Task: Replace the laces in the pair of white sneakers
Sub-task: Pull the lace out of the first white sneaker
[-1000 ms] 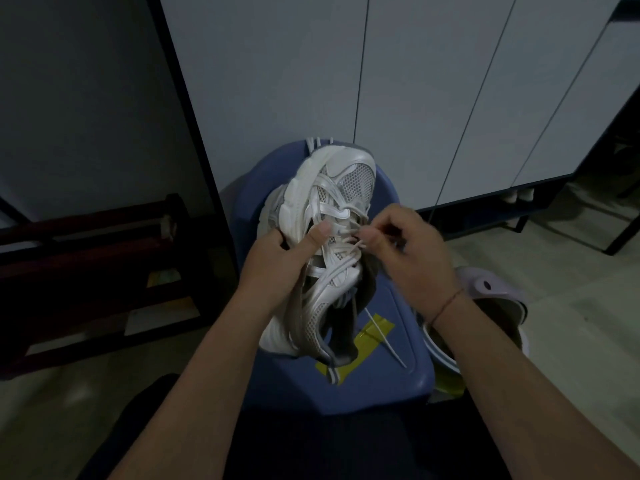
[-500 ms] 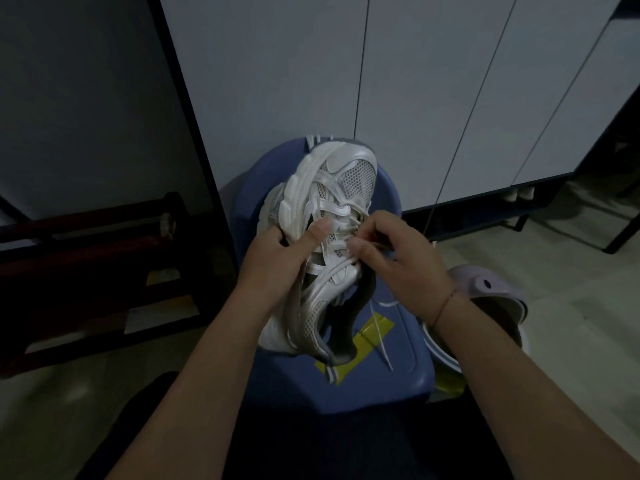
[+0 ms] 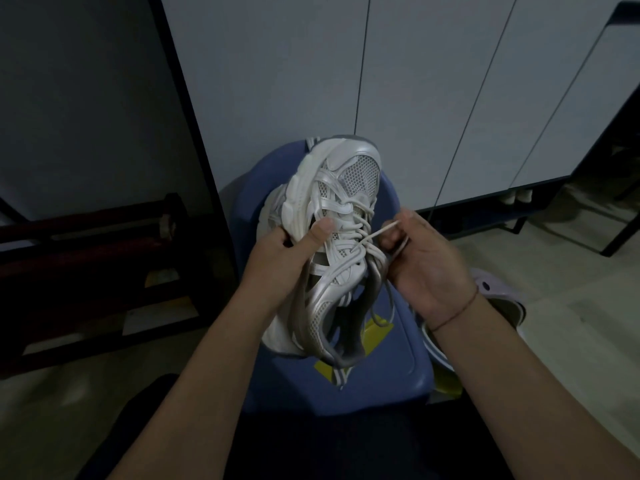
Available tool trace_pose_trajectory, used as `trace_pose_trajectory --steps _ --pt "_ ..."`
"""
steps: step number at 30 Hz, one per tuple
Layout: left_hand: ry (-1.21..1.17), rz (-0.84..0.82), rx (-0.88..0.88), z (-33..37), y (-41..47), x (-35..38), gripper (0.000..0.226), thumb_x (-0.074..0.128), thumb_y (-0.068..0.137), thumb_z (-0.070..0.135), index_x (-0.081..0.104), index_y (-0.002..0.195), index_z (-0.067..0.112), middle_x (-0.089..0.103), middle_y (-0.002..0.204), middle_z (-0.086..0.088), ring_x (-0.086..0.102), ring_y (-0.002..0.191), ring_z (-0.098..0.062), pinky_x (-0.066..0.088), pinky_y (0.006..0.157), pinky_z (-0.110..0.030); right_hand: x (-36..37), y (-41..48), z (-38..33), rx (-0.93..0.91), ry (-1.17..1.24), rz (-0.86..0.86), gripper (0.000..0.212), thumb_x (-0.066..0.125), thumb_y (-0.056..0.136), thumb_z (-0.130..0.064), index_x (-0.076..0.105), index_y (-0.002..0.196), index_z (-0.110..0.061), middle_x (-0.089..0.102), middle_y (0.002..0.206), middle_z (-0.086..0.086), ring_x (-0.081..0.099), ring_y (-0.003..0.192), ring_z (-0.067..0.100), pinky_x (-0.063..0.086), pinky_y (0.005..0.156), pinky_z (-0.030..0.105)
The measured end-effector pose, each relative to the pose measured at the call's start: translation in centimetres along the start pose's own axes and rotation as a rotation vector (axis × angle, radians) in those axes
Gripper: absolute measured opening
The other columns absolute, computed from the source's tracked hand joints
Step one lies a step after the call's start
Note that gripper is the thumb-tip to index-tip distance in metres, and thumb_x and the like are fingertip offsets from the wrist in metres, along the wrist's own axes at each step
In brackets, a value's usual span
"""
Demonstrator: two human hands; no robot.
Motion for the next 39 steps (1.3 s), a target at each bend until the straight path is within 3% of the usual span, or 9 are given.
trace_pose_trajectory --steps 4,8,10,15,18,22,28,31,39 --pt "-0.025 0.010 -0.010 -0.2 0.1 -0.5 0.052 0.071 0.060 0.062 0.073 0.099 0.027 0.076 0.097 0.009 0.071 0.095 -0.011 0.053 0.096 -0.039 -1.0 0.4 -1.0 0.070 0.163 0.076 0.039 0.034 0.100 -0.022 0.039 0.062 -0.016 0.039 0.051 -0.003 0.038 0.046 0.011 0.047 0.058 0.024" --pt "-0.021 0.032 -0.008 -0.5 0.3 -0.6 0.061 0.073 0.060 0.065 0.073 0.104 0.023 0.076 0.098 0.007 0.072 0.095 -0.013 0.053 0.096 -0.041 -2.4 0.5 -1.4 -0.250 -0.601 0.276 0.033 0.051 0.091 -0.007 0.041 0.060 -0.013 0.043 0.052 0.000 0.037 0.052 0.015 0.036 0.057 0.028" --pt "-0.019 0.037 -0.009 -0.5 0.4 -0.5 0.063 0.077 0.061 0.067 0.073 0.105 0.021 0.076 0.098 0.006 0.072 0.095 -0.013 0.053 0.096 -0.041 -1.8 0.2 -1.3 -0.361 -0.868 0.208 0.024 0.059 0.087 -0.005 0.049 0.067 -0.015 0.050 0.063 -0.003 0.045 0.059 0.008 0.041 0.062 0.025" --pt "-0.019 0.053 -0.003 -0.5 0.5 -0.4 0.064 0.077 0.060 0.067 0.073 0.105 0.022 0.076 0.099 0.007 0.071 0.096 -0.013 0.053 0.097 -0.042 -0.1 -0.5 -0.8 -0.355 -0.922 -0.132 0.008 0.070 0.081 -0.014 0.066 0.075 -0.018 0.065 0.072 -0.003 0.059 0.069 0.006 0.051 0.068 0.018" --pt "-0.022 0.031 0.000 -0.4 0.3 -0.3 0.059 0.078 0.061 0.066 0.072 0.103 0.024 0.076 0.099 0.008 0.072 0.095 -0.012 0.054 0.096 -0.041 -0.1 -0.5 -0.9 -0.362 -0.913 -0.146 0.007 0.073 0.072 -0.022 0.067 0.074 -0.021 0.067 0.072 -0.001 0.060 0.070 0.009 0.053 0.068 0.021" --pt "-0.045 0.001 0.008 -0.1 0.0 -0.1 0.056 0.073 0.056 0.063 0.072 0.099 0.027 0.076 0.099 0.007 0.071 0.097 -0.012 0.053 0.096 -0.040 0.2 -0.4 -0.9 -0.401 -1.012 -0.167 0.017 0.069 0.082 -0.012 0.064 0.071 -0.024 0.063 0.067 -0.008 0.055 0.063 0.000 0.048 0.064 0.015" --pt "0.016 0.028 0.062 0.2 0.0 -0.2 0.048 0.071 0.059 0.063 0.071 0.097 0.033 0.075 0.097 0.017 0.070 0.095 -0.003 0.053 0.094 -0.031 -0.1 -0.1 -1.0 -0.314 -0.877 -0.159 0.023 0.051 0.095 -0.012 0.062 0.076 -0.018 0.065 0.063 -0.016 0.057 0.061 -0.004 0.046 0.064 0.012" --pt "0.010 -0.009 0.052 0.1 -0.1 0.0 0.052 0.072 0.062 0.063 0.071 0.103 0.032 0.075 0.102 0.014 0.070 0.100 -0.008 0.051 0.099 -0.037 -0.2 0.0 -1.0 -0.244 -0.781 -0.168 0.027 0.048 0.096 -0.012 0.059 0.071 -0.013 0.062 0.059 -0.010 0.054 0.059 0.003 0.046 0.063 0.017" --pt "-0.058 -0.031 0.023 0.4 -0.3 0.5 0.046 0.070 0.064 0.057 0.073 0.099 0.026 0.076 0.097 0.008 0.071 0.095 -0.010 0.053 0.097 -0.039 0.1 -0.4 -1.1 0.135 -0.128 -0.186 0.024 0.050 0.088 -0.015 0.053 0.065 -0.009 0.049 0.054 -0.002 0.041 0.049 0.007 0.043 0.051 0.016"
Point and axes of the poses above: each hand's wrist, its own y-axis towards the middle knuckle, its own x-axis out of the palm, z = x × y, the point moved 3 cm from there along y, towards the middle knuckle
